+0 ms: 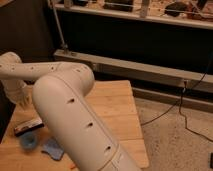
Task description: Knock the eraser over
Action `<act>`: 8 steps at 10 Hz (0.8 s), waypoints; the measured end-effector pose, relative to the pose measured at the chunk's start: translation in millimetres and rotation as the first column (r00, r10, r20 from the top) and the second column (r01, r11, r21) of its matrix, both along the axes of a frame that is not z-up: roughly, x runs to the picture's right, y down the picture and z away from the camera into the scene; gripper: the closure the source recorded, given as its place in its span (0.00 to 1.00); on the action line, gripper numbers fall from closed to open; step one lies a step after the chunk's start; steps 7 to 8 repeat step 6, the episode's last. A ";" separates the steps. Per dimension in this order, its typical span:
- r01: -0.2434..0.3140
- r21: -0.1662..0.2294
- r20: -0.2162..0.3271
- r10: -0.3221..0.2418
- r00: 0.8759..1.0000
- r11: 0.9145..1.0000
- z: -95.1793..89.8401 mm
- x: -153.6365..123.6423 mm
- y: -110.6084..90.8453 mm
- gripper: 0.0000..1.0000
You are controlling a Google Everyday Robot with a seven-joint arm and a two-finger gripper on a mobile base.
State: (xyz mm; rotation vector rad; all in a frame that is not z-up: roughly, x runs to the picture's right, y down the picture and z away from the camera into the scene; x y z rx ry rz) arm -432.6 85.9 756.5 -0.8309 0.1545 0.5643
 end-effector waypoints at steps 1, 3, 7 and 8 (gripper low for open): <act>0.000 0.000 0.000 0.000 1.000 1.000 0.0 0.2 -0.2 0.26; 0.000 0.000 0.000 0.000 1.000 1.000 0.1 0.1 0.2 0.20; 0.000 0.000 0.000 0.000 1.000 1.000 0.1 0.2 0.0 0.20; 0.000 0.000 0.000 0.000 1.000 1.000 0.1 0.2 0.0 0.20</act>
